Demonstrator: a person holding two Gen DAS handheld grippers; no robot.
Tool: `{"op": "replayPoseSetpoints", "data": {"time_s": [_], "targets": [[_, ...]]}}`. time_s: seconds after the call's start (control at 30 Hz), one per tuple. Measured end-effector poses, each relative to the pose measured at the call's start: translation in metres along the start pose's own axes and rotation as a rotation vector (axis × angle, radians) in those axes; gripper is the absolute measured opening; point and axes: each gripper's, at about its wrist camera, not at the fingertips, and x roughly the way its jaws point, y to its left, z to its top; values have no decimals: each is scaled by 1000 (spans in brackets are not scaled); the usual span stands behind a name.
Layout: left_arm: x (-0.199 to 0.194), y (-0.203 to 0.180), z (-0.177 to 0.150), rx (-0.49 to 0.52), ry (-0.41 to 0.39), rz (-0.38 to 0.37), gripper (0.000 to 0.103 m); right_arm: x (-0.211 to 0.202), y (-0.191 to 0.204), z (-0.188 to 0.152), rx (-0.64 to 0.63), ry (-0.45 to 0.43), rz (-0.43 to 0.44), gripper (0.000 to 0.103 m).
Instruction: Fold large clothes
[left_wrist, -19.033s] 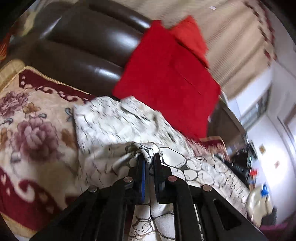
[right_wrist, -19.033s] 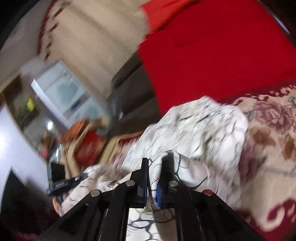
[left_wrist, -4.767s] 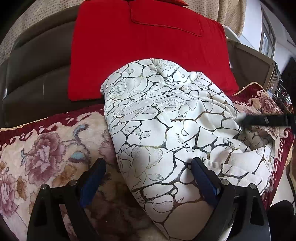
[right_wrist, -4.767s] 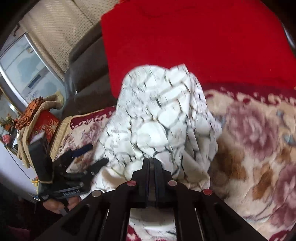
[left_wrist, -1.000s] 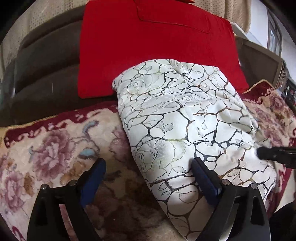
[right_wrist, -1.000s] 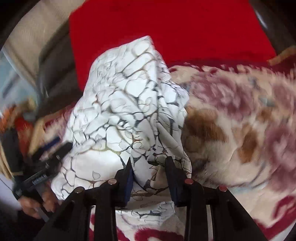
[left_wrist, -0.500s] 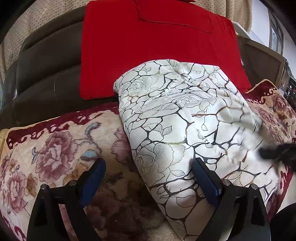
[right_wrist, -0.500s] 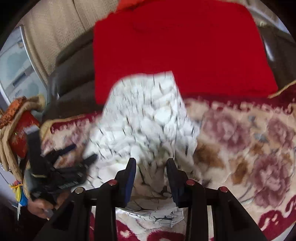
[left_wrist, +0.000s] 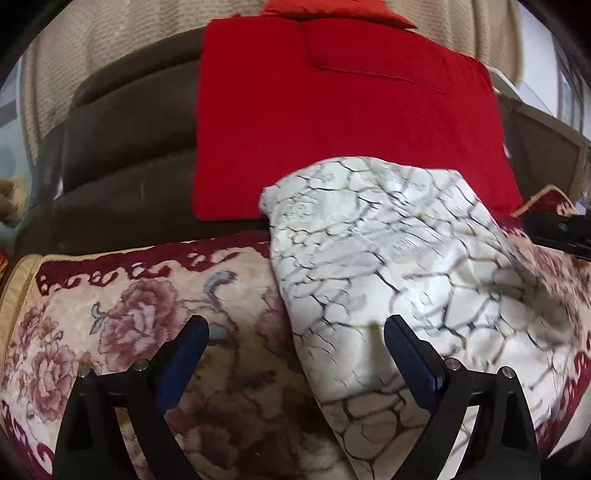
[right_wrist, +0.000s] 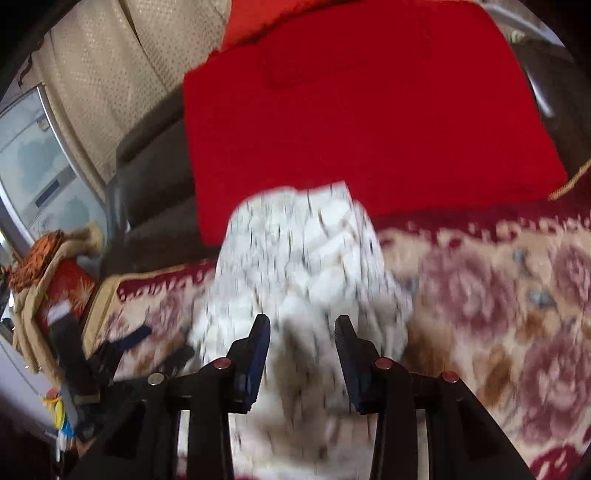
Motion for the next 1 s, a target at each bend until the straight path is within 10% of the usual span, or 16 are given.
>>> {"op": "replayPoseSetpoints", "data": {"time_s": [0.27,0.7,1.0], "targets": [[36,21,1,-108,76,76,96,103,-28,10,118,225,-103,41],[47,25,5,-110,79,91,96,18,2,1,26,115,-46,40],[44,22,3,-65,62,120,96,41,-7,-29,0,242,-68,42]]}}
